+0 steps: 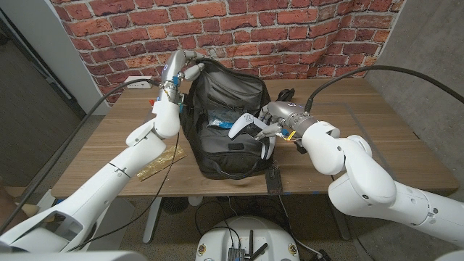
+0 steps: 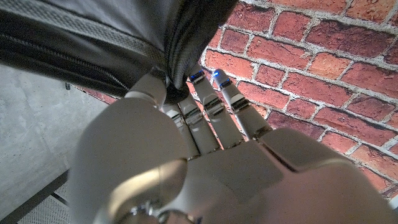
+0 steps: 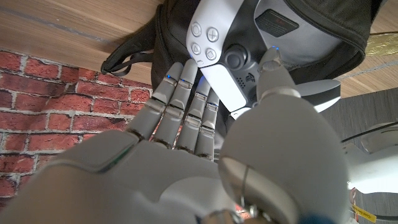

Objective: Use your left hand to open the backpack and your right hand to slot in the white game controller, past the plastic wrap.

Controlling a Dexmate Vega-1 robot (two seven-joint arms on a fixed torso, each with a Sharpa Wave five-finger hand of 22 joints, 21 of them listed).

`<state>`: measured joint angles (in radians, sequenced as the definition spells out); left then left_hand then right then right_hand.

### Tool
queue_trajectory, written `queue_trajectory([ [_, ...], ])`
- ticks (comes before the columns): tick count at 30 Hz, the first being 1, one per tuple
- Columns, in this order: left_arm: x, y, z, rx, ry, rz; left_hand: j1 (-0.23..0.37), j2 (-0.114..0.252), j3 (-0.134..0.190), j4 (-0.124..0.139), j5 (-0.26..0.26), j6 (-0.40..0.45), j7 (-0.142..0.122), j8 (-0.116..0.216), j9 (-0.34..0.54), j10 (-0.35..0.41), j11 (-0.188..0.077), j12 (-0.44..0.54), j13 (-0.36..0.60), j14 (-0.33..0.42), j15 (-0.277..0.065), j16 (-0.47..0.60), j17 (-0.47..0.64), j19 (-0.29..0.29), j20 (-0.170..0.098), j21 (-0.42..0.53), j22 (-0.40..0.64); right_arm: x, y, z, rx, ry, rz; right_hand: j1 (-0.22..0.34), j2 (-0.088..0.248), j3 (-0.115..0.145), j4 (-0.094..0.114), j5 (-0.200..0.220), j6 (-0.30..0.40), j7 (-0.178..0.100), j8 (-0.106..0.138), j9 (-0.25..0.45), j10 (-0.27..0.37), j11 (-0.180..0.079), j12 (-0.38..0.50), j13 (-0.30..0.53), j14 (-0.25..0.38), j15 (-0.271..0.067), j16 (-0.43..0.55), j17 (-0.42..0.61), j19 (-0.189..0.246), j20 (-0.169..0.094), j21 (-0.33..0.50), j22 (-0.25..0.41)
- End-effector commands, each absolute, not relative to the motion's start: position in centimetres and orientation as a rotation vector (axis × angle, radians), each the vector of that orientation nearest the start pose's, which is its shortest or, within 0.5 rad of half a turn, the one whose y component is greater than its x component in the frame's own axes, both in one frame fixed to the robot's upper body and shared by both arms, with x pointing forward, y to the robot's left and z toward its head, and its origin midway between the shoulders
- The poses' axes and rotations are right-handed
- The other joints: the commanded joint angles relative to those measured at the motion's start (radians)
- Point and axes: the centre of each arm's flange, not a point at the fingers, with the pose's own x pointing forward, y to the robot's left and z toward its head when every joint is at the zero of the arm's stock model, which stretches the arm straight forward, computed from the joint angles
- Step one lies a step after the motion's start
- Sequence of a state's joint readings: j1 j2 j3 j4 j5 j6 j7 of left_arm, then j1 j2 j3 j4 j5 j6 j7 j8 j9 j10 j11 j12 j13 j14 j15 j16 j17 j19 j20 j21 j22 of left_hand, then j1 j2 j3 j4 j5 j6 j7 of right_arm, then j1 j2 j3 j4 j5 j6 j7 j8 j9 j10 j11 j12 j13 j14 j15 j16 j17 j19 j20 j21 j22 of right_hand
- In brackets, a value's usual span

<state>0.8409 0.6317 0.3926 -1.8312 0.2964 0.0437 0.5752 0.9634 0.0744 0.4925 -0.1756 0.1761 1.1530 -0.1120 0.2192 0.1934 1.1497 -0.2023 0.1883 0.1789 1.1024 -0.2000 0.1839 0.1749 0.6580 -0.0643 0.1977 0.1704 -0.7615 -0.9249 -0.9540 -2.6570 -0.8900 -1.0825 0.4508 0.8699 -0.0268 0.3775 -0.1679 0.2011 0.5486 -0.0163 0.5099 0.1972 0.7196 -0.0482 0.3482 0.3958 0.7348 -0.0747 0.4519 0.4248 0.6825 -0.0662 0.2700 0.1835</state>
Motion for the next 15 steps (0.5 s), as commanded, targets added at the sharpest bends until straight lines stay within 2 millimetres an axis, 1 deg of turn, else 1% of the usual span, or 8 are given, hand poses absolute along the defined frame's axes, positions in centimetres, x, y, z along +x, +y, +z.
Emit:
queue_trajectory([
  [1, 53.7, 23.9, 11.2, 0.706, -1.078, 0.398, 0.006, 0.009, 0.007, -0.002, 0.009, 0.003, 0.004, 0.001, 0.002, 0.006, 0.000, 0.004, 0.004, 0.010, -0.041, 0.006, 0.001, 0.009, -0.135, 0.007, 0.004, 40.6, -10.0, 2.4, -1.451, -0.516, 0.094, 0.066, 0.138, 0.007, 0.002, 0.035, 0.111, -0.104, 0.005, 0.005, 0.150, -0.136, 0.004, 0.032, 0.013, -0.152, -0.001, 0.005, 0.005, -0.126, 0.005, 0.006],
  [15, 53.7, 24.1, 10.8, 0.677, -1.065, 0.406, 0.007, 0.009, 0.007, -0.002, 0.009, 0.004, 0.005, 0.000, 0.003, 0.005, 0.000, 0.003, 0.004, 0.014, -0.041, 0.006, 0.001, 0.011, -0.135, 0.007, 0.004, 41.4, -8.4, 3.1, -1.463, -0.558, 0.128, 0.068, 0.139, 0.007, 0.002, 0.035, 0.109, -0.101, 0.002, 0.005, 0.151, -0.136, 0.001, 0.034, 0.013, -0.152, -0.004, 0.007, 0.005, -0.126, 0.006, 0.006],
])
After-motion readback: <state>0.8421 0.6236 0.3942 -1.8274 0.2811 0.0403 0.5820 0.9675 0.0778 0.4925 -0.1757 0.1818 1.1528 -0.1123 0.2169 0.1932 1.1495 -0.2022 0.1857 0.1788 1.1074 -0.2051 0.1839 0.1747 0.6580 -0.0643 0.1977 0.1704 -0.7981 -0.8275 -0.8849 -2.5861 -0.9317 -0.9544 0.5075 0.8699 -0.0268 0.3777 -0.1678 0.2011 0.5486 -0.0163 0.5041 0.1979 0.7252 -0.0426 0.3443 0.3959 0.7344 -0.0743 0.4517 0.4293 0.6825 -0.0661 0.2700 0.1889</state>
